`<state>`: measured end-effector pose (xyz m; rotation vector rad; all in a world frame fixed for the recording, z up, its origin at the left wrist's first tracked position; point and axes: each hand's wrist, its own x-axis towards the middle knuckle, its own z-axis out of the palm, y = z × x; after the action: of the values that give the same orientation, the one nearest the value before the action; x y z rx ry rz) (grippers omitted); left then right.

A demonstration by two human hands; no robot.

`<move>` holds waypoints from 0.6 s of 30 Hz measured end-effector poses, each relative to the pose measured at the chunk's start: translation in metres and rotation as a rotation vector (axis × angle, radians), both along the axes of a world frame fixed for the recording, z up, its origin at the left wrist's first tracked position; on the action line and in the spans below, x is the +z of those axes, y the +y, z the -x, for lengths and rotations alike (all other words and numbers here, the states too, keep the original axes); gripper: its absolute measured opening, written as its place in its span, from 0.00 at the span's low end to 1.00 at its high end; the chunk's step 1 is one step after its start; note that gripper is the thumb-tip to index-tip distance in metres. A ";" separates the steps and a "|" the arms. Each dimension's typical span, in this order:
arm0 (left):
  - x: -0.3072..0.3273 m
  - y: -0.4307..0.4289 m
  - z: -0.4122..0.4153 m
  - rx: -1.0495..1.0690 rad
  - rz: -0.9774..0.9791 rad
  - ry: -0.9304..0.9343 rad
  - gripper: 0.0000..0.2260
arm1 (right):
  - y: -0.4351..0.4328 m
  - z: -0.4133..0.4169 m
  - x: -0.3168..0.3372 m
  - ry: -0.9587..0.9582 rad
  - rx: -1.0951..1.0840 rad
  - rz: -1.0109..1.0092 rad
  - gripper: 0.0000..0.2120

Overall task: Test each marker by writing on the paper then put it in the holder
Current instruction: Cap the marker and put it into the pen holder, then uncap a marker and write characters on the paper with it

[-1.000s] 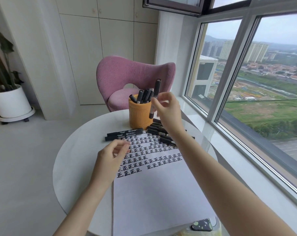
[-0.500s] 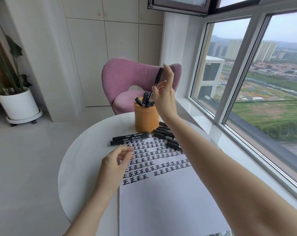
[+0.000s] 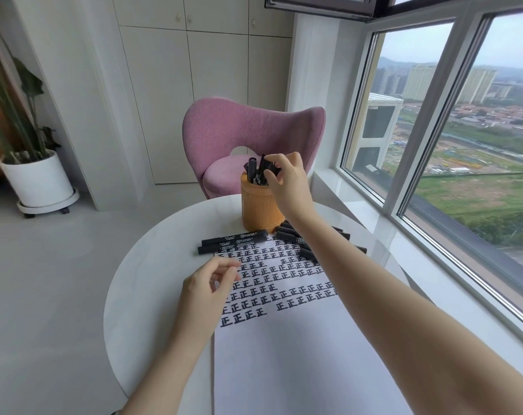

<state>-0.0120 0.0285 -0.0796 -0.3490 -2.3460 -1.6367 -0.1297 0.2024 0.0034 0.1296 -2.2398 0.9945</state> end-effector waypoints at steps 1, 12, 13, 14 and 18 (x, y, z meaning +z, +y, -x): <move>0.000 0.000 0.000 -0.001 0.002 0.000 0.09 | 0.000 -0.001 -0.002 0.007 -0.001 -0.010 0.13; 0.008 -0.007 0.015 0.094 0.120 0.107 0.07 | 0.007 -0.019 -0.017 0.113 0.023 0.006 0.23; 0.011 -0.010 0.022 0.113 0.172 0.137 0.08 | 0.007 -0.023 -0.018 0.130 0.025 0.028 0.21; 0.012 -0.013 0.030 0.131 0.222 0.156 0.09 | 0.007 -0.028 -0.020 0.135 0.027 0.051 0.20; 0.013 -0.025 0.054 0.206 0.419 0.147 0.10 | 0.004 -0.047 -0.025 0.100 0.039 0.079 0.13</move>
<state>-0.0664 0.0031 -0.0669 -0.2825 -2.5005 -0.9888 -0.0831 0.2065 -0.0212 0.1848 -2.1115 1.0728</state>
